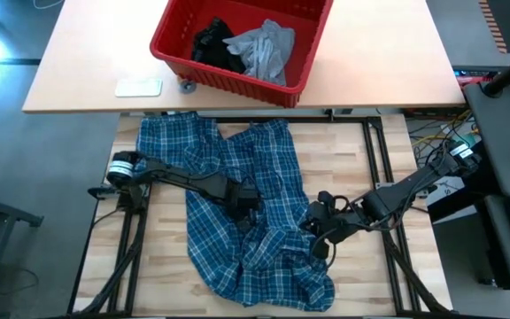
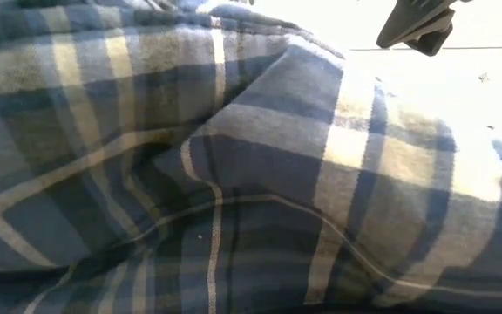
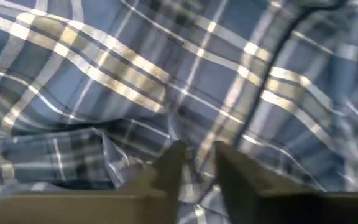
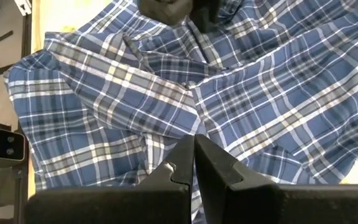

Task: Fold Laundry from Bin
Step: Fold the blue patterned long sleeve shirt

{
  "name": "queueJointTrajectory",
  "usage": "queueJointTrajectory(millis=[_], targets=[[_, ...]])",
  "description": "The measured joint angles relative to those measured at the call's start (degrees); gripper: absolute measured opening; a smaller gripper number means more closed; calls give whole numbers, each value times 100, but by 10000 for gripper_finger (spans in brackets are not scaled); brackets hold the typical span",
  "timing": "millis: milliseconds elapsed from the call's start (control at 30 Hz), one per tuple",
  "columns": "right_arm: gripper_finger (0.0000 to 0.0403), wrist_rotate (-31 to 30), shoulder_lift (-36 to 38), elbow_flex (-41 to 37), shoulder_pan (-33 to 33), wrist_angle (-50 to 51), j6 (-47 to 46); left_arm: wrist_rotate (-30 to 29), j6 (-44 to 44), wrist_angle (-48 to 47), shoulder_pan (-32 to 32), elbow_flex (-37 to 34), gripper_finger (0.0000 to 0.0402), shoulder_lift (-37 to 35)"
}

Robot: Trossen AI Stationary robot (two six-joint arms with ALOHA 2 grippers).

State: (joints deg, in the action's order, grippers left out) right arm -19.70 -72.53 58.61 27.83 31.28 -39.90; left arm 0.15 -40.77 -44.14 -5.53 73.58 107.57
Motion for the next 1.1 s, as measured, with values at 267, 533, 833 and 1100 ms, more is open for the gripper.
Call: queueJointTrajectory(millis=[267, 533, 833, 1100], targets=[[9, -9, 0, 0, 0, 21, 0, 50, 287, -416, -69, 313, 4, -344], [9, -48, 0, 0, 0, 32, -48, -740, 830, -1571, 71, 1466, 0, -450], [9, -137, 0, 0, 0, 25, -76, -219, 1113, -1572, 323, 1118, 62, -89], [9, -138, 0, -5, 0, 64, -51, 192, 1184, -991, 534, 752, 180, 396]])
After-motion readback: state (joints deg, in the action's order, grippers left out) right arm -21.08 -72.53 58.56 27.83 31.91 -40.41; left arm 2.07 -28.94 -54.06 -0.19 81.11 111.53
